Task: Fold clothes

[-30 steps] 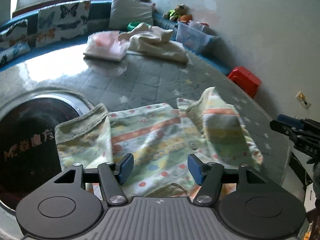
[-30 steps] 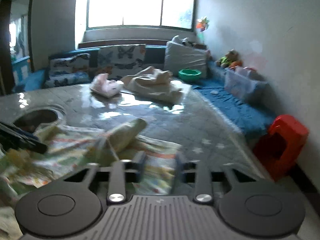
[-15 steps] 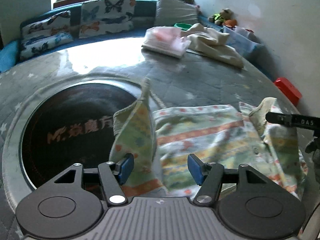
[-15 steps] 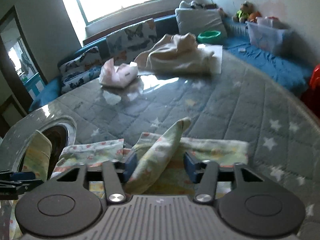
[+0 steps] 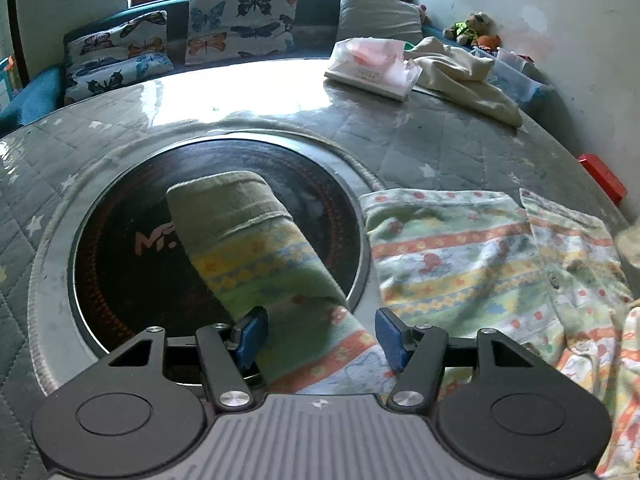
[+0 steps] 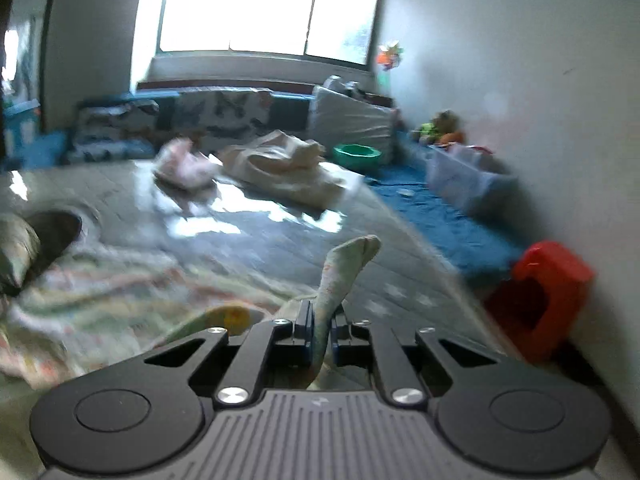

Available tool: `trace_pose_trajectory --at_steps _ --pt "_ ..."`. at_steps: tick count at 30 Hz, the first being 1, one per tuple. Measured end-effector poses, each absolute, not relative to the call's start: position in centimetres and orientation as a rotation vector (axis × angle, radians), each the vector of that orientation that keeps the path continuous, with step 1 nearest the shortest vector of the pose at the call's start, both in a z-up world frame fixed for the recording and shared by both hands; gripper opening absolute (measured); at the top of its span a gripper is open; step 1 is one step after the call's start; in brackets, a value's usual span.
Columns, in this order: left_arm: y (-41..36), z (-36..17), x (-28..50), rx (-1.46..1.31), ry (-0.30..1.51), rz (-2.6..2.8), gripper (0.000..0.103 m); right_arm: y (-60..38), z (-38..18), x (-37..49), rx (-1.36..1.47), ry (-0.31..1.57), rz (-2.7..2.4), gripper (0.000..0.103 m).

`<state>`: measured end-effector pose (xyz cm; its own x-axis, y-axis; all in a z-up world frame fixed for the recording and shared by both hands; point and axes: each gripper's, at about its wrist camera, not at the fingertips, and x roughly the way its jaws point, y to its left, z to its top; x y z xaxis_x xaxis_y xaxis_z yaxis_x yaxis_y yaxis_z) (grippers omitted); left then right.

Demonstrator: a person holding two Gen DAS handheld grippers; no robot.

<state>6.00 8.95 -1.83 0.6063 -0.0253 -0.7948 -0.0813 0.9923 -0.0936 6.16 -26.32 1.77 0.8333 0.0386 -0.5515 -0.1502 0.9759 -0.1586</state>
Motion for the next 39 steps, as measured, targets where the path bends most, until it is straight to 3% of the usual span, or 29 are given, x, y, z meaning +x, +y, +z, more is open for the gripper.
trace_pose_trajectory --at_steps 5,7,14,18,21,28,34,36,39 --pt "8.9 -1.9 5.5 -0.080 0.921 0.037 0.063 -28.6 0.8 3.8 -0.171 0.678 -0.007 0.012" --pt "9.0 -1.9 5.3 -0.070 0.924 0.042 0.063 -29.6 0.5 3.2 -0.155 0.707 -0.041 0.032" --pt "7.6 0.4 5.2 -0.076 0.863 -0.013 0.063 -30.1 2.9 3.7 -0.146 0.586 -0.041 0.037" --pt "6.0 0.0 6.8 -0.067 0.864 -0.059 0.062 -28.9 2.7 5.9 -0.108 0.607 0.116 0.037" --pt "5.7 -1.1 8.2 -0.081 0.890 -0.062 0.050 -27.8 0.8 7.9 -0.105 0.680 0.201 0.038" --pt "5.5 -2.1 9.0 -0.108 0.899 -0.104 0.046 -26.8 -2.6 10.6 -0.128 0.773 0.233 0.045" --pt "5.1 -2.3 9.3 -0.125 0.878 -0.148 0.022 -27.7 -3.4 11.1 -0.069 0.802 0.239 0.046" --pt "5.1 -2.2 9.3 -0.122 0.863 -0.144 0.009 -28.0 -3.4 11.2 -0.052 0.805 0.235 0.049" --pt "5.4 -2.2 9.1 -0.111 0.846 -0.108 0.003 -27.9 -3.4 11.0 -0.053 0.810 0.232 0.050"
